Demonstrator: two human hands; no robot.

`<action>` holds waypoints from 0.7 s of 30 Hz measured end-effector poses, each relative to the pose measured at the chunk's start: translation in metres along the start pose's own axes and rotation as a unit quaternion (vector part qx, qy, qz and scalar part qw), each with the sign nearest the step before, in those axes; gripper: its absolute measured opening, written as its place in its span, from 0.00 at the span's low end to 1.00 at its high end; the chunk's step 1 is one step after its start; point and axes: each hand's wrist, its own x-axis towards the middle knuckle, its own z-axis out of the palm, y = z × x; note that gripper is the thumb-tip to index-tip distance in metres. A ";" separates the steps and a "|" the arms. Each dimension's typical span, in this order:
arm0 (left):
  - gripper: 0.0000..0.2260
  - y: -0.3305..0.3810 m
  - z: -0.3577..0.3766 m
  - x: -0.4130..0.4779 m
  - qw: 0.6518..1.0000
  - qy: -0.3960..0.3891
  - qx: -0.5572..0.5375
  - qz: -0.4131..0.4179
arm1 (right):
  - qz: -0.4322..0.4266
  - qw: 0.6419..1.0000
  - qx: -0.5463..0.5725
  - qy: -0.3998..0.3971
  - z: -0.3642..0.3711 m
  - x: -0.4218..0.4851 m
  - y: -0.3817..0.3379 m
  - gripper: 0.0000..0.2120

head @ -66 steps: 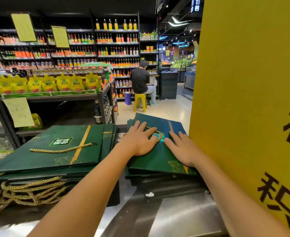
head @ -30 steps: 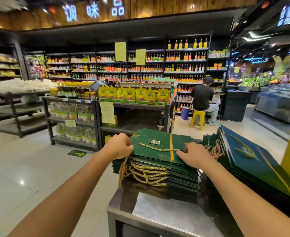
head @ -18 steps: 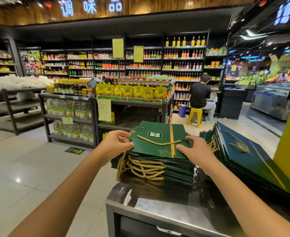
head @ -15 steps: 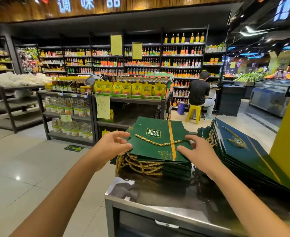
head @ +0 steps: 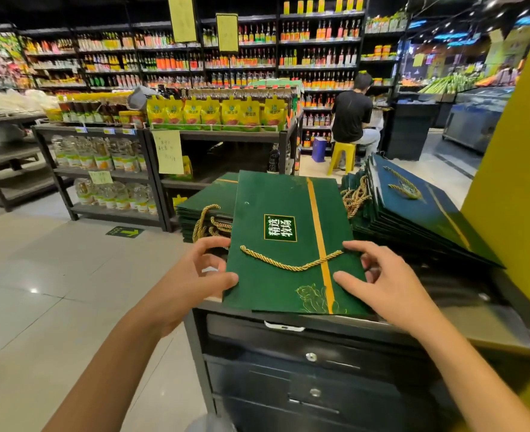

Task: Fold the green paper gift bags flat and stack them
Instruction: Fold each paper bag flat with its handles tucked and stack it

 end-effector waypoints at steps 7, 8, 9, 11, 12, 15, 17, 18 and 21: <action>0.06 -0.008 0.023 0.024 0.991 0.074 0.096 0.056 | -0.055 0.998 -0.014 -0.019 -0.011 -0.012 0.023 0.20; 0.05 -0.008 0.026 0.028 0.989 0.084 0.102 0.069 | -0.064 0.998 -0.017 -0.016 -0.011 -0.013 0.026 0.19; 0.04 -0.008 0.027 0.033 0.987 0.092 0.103 0.080 | -0.072 0.997 -0.017 -0.009 -0.011 -0.014 0.028 0.18; 0.03 -0.010 0.029 0.039 0.985 0.106 0.094 0.097 | -0.080 0.997 -0.016 0.004 -0.009 -0.016 0.030 0.16; 0.04 -0.011 0.030 0.042 0.984 0.118 0.088 0.105 | -0.083 0.996 -0.015 0.009 -0.008 -0.017 0.030 0.15; 0.04 -0.016 0.033 0.046 0.978 0.147 0.083 0.123 | -0.089 0.995 -0.017 0.029 -0.004 -0.018 0.031 0.12; 0.05 -0.020 0.033 0.046 0.977 0.150 0.092 0.119 | -0.087 0.995 -0.008 0.047 -0.001 -0.018 0.031 0.08; 0.05 -0.021 0.032 0.045 0.979 0.144 0.087 0.115 | -0.086 0.995 -0.005 0.055 0.001 -0.018 0.032 0.06; 0.02 -0.025 0.027 0.045 0.979 0.124 0.092 0.135 | -0.093 0.992 -0.030 0.079 0.004 -0.019 0.034 0.04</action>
